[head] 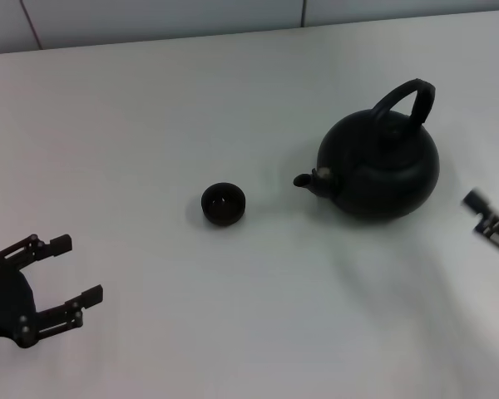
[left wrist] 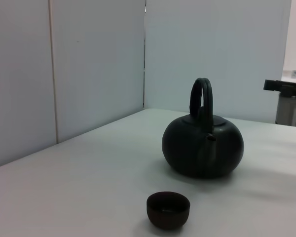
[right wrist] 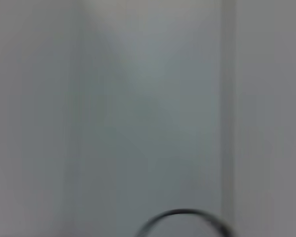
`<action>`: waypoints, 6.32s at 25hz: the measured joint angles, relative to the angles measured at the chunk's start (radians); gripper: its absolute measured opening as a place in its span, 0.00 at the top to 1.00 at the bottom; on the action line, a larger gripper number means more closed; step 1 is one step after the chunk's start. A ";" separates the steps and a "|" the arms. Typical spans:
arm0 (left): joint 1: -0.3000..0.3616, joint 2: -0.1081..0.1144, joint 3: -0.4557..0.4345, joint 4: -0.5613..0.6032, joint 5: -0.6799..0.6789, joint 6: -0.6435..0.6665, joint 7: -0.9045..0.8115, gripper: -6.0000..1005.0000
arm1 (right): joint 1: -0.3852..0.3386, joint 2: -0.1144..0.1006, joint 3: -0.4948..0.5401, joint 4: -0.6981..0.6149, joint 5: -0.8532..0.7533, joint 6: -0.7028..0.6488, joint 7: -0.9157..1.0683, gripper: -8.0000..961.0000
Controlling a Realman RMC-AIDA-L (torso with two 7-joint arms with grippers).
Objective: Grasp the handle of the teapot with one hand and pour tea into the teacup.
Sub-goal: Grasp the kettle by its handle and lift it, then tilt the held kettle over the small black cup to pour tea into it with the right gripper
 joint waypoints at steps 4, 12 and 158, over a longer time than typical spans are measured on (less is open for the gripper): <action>-0.003 -0.007 -0.001 0.000 -0.001 -0.004 0.000 0.19 | -0.007 0.002 0.140 0.072 0.000 0.060 -0.044 0.16; -0.003 -0.020 -0.025 0.000 -0.002 -0.003 0.001 0.19 | 0.084 -0.006 0.120 -0.023 -0.017 0.153 0.080 0.16; 0.006 -0.051 -0.100 -0.028 -0.004 -0.002 0.016 0.19 | 0.628 0.005 -0.445 -0.182 0.052 0.537 -0.235 0.91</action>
